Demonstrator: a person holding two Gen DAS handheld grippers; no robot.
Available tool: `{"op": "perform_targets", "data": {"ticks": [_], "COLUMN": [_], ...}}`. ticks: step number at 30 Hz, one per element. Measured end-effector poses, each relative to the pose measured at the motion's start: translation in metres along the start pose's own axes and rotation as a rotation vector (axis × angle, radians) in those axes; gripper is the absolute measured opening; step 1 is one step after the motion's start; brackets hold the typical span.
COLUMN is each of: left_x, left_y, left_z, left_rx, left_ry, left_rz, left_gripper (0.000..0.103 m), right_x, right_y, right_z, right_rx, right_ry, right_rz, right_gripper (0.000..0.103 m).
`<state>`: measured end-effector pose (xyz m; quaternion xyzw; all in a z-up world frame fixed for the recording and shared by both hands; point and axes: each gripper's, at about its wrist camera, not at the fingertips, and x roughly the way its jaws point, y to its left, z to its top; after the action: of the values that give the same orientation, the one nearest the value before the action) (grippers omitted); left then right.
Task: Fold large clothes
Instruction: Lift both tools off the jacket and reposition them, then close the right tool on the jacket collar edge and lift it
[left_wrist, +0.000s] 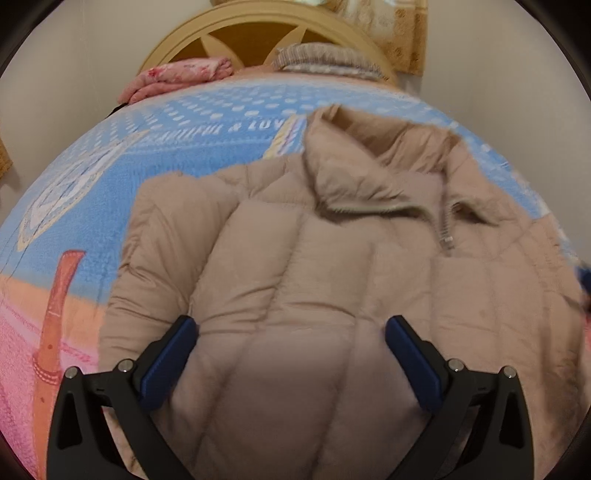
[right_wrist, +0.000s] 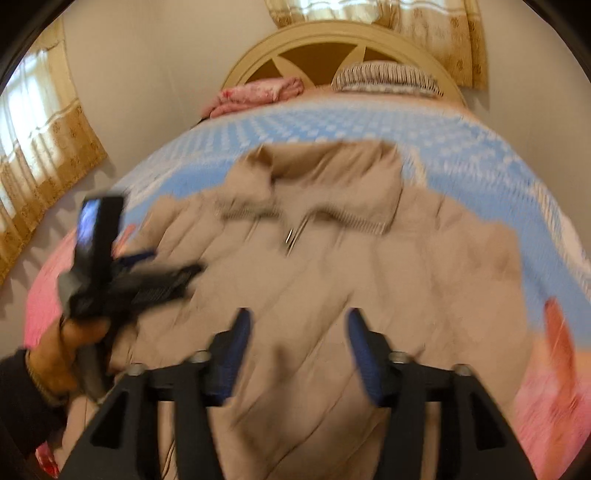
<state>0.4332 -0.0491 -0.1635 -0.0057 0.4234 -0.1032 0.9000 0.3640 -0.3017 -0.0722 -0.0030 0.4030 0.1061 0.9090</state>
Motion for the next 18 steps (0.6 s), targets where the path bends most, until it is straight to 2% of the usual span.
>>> {"op": "perform_targets", "data": {"ticks": [2, 7, 11, 13, 16, 17, 18], "left_x": [-0.014, -0.036, -0.025, -0.016, -0.001, 0.003, 0.008], "left_y": [0.001, 0.011, 0.025, 0.029, 0.031, 0.031, 0.031], "left_z": [0.005, 0.032, 0.058, 0.067, 0.076, 0.079, 0.082], "left_rx": [0.011, 0.029, 0.002, -0.005, -0.009, -0.01, -0.005], "left_ry": [-0.035, -0.11, -0.088, -0.081, -0.054, -0.047, -0.042], "left_rz": [-0.012, -0.013, -0.045, -0.034, -0.032, -0.035, -0.031], "left_gripper": [0.103, 0.103, 0.103, 0.103, 0.103, 0.103, 0.103], "right_x": [0.015, 0.08, 0.126, 0.142, 0.167, 0.172, 0.174], "right_y": [-0.02, -0.068, -0.092, -0.099, -0.102, -0.1, -0.098], "right_z": [0.025, 0.081, 0.118, 0.131, 0.146, 0.149, 0.151], "right_rx": [0.027, 0.111, 0.176, 0.18, 0.183, 0.158, 0.129], "right_ry": [-0.011, 0.032, 0.084, 0.085, 0.129, 0.138, 0.146], "right_rz": [-0.021, -0.08, -0.051, -0.053, 0.014, 0.011, 0.005], "right_gripper": [0.065, 0.065, 0.065, 0.065, 0.065, 0.057, 0.031]}}
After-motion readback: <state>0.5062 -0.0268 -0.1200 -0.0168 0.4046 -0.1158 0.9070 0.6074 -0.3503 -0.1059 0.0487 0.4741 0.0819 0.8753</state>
